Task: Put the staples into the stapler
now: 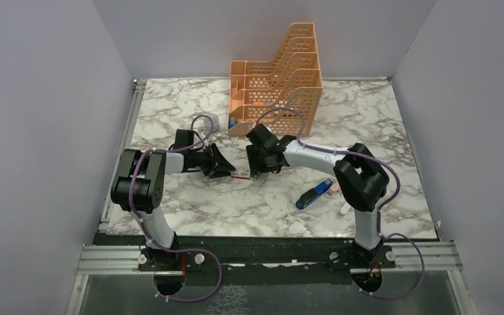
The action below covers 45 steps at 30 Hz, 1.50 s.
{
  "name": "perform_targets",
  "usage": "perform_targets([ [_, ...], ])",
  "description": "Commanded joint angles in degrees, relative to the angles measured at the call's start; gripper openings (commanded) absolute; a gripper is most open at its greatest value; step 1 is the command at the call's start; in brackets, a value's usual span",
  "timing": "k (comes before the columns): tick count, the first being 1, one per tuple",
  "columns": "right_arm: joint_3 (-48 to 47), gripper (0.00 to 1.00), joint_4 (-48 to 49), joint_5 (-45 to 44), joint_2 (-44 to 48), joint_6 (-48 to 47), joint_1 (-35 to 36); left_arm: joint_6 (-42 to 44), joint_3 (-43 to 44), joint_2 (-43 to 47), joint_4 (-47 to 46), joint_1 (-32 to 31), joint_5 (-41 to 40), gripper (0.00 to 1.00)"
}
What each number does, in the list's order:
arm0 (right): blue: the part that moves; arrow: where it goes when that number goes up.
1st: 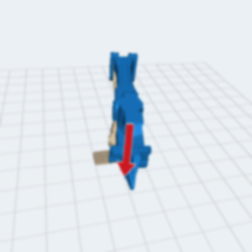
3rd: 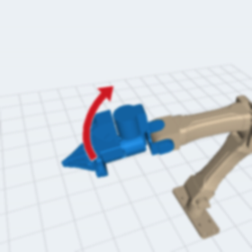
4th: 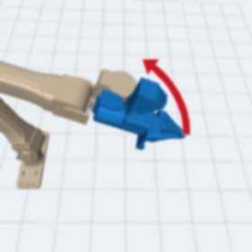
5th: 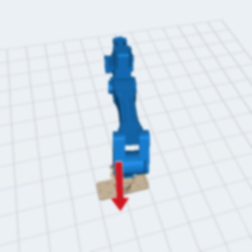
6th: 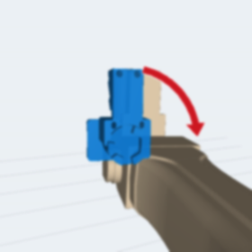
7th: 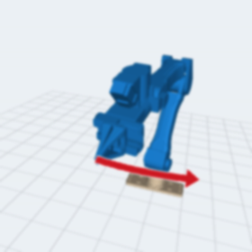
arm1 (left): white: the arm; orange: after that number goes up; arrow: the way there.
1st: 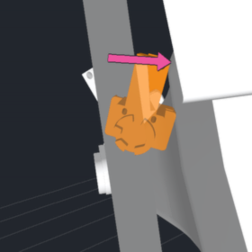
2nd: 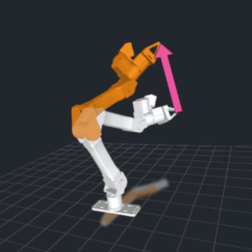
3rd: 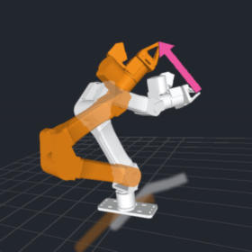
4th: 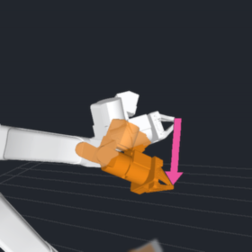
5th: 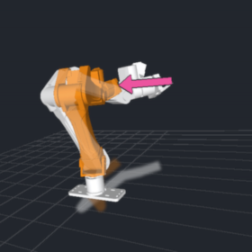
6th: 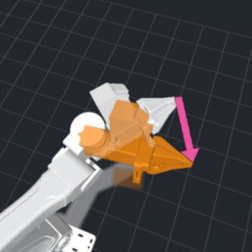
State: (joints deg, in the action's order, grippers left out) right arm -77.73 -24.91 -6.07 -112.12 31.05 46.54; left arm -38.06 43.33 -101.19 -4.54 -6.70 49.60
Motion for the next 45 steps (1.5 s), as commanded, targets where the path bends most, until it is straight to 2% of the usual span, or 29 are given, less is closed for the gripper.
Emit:
perform_targets([
  [1,-2.24,0.56,-4.27,-1.67,-1.58,0.07,0.74,0.80,0.20,-0.85,-0.46,0.17,-1.00,0.38],
  [9,-1.86,0.35,-6.35,-6.05,-0.33,1.41,0.73,0.62,0.26,-1.12,-0.81,0.19,-1.00,0.36],
  [16,-1.02,0.23,-5.02,-5.03,0.39,1.90,0.67,0.32,0.44,-1.70,-1.46,0.14,-0.55,0.36],
  [21,-0.67,0.23,-3.93,-4.18,1.29,2.20,0.74,0.10,0.35,-2.00,-1.92,0.11,0.04,0.36],
  [26,-0.71,0.30,-3.88,-5.25,3.38,2.35,0.67,0.01,0.27,-2.08,-2.15,0.04,0.32,0.36],
  [32,-2.09,0.32,-5.85,-5.98,2.85,0.40,0.70,-0.08,0.26,-2.17,-2.23,-0.07,0.49,0.36],
  [37,-1.81,0.42,-4.81,-1.69,1.79,-0.62,0.69,-0.15,0.26,-2.35,-2.50,-0.67,0.58,0.38],
  [39,-1.81,0.42,-4.86,-1.45,1.44,-0.64,0.65,-0.21,0.35,-2.43,-2.57,-0.82,0.58,0.38],
  [45,-1.81,0.30,-5.19,-2.80,0.90,-0.55,0.66,-0.56,0.44,-2.90,-3.21,-1.32,0.95,0.34],
])
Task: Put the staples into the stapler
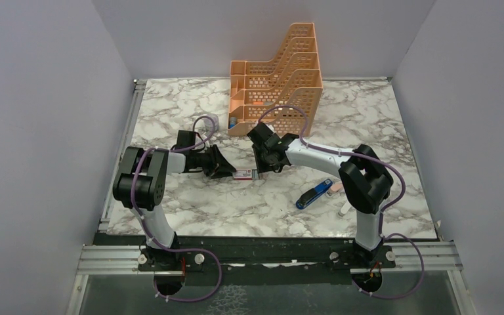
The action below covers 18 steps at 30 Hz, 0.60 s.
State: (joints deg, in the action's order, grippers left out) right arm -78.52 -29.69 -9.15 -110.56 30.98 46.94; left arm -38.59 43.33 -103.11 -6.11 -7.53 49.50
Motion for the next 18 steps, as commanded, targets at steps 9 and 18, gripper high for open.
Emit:
perform_targets([
  [9,-0.95,0.27,-0.24,-0.15,-1.68,-0.70,0.29,-0.15,0.57,-1.40,-2.06,-0.99,1.29,0.28],
  [18,-0.49,0.15,-0.02,-0.14,-1.57,-0.66,0.28,0.05,0.39,-1.23,-2.06,-1.00,1.33,0.09],
])
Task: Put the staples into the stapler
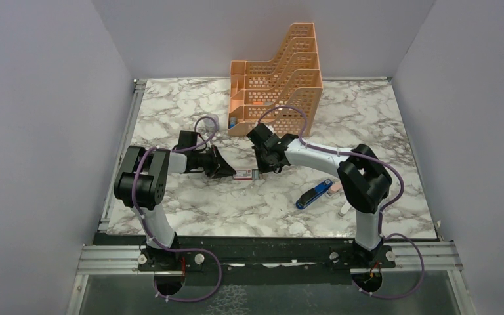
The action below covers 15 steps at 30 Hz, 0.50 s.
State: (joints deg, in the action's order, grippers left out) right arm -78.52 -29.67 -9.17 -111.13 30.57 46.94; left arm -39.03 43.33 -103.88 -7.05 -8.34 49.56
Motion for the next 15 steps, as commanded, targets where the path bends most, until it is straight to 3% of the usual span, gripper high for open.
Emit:
perform_targets([
  [1,-0.56,0.12,-0.04,-0.14,-1.01,-0.24,0.33,0.57,0.43,-0.45,-1.05,-0.19,1.31,0.07],
  [6,-0.32,0.02,0.07,-1.04,-0.71,-0.16,0.33,1.56,0.89,-0.37,-0.23,-0.19,1.59,0.00],
  [15,1.71,0.01,1.31,-2.21,0.83,-1.10,-1.42,4.33,2.95,0.08,3.58,-0.10,1.51,0.00],
])
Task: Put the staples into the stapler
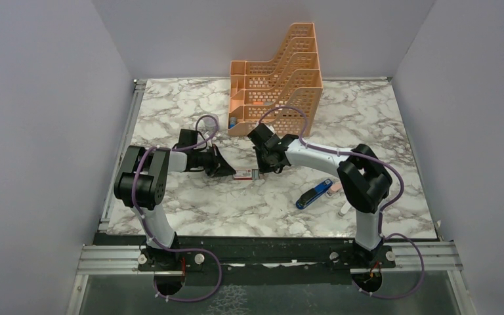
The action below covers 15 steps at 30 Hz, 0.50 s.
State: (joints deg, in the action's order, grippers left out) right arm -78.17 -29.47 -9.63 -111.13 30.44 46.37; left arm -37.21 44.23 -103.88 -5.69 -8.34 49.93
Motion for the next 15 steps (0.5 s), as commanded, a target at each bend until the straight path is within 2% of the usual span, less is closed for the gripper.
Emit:
perform_targets([
  [1,1.66,0.01,1.40,-1.54,0.96,-1.32,-1.15,2.64,2.27,0.08,2.39,-0.12,1.33,0.00],
  [15,8.10,0.01,5.12,0.71,5.69,-5.61,-7.15,4.43,3.50,0.02,4.89,0.43,0.85,0.00],
])
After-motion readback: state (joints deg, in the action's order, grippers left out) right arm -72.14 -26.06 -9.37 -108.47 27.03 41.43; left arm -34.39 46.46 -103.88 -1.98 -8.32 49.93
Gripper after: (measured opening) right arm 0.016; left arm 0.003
